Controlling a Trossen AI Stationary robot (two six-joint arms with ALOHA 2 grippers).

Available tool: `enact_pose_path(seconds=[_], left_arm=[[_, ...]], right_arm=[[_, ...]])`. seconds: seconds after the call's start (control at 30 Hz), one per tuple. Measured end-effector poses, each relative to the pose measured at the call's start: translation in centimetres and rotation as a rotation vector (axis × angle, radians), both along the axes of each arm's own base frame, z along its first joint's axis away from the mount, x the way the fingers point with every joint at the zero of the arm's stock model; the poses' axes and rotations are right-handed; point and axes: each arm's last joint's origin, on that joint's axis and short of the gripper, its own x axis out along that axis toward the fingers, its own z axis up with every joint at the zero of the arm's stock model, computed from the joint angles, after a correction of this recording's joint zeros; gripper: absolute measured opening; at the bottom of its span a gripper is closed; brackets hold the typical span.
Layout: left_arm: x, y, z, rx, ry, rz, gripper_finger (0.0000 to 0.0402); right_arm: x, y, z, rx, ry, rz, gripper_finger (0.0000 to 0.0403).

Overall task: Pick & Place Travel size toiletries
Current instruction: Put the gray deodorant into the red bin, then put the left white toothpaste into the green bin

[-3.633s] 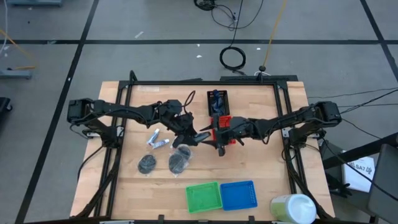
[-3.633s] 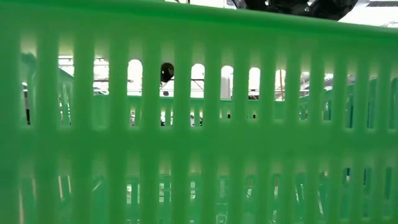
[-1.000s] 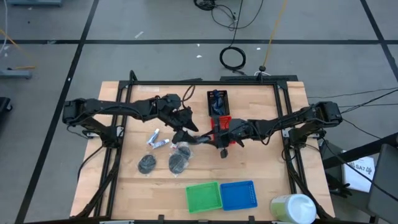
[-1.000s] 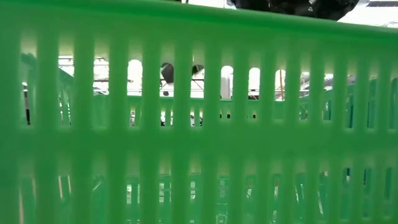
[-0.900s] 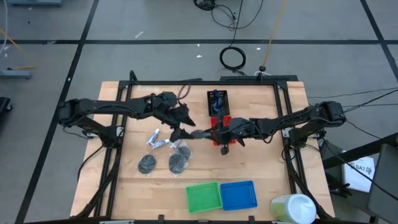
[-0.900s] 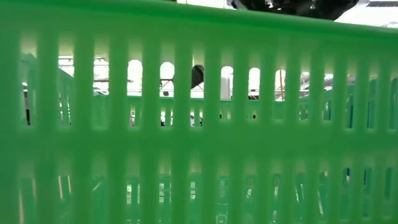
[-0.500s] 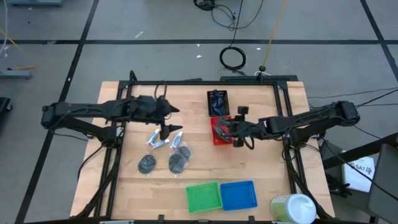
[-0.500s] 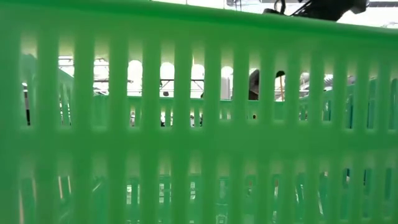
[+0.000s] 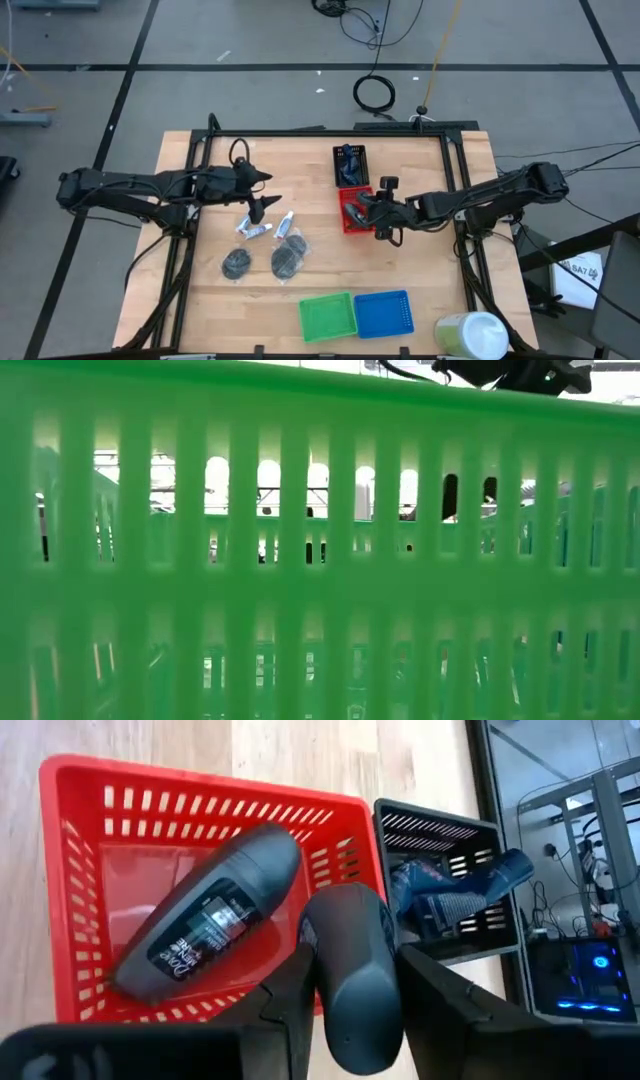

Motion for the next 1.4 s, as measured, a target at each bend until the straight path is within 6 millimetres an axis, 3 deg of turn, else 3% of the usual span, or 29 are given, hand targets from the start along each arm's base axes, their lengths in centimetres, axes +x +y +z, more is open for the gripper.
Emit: enact_pose_path(seconds=[0.27,0.4,0.87,1.13,1.4], left_arm=[[0.0,0.0,0.0,0.002,0.001,0.0,0.0315],[0.0,0.0,0.0,0.001,0.003,0.0,0.0322],[-0.7,0.0,-1.3,-0.097,0.123,0.045,0.0303],[-1.4,-0.3,-3.8,-0.287,0.361,0.139,0.0305],[-0.8,-0.3,-7.5,-0.395,0.64,0.352,0.0287]], right_arm=[[0.5,0.1,0.1,0.022,-0.067,-0.02,0.0267],[0.9,0.1,0.6,0.033,-0.13,-0.022,0.0307],[0.5,0.2,3.9,0.132,-0.359,0.021,0.0317],[0.4,0.2,4.5,0.148,-0.412,0.02,0.0317],[0.5,0.3,4.7,0.141,-0.421,0.028,0.0318]])
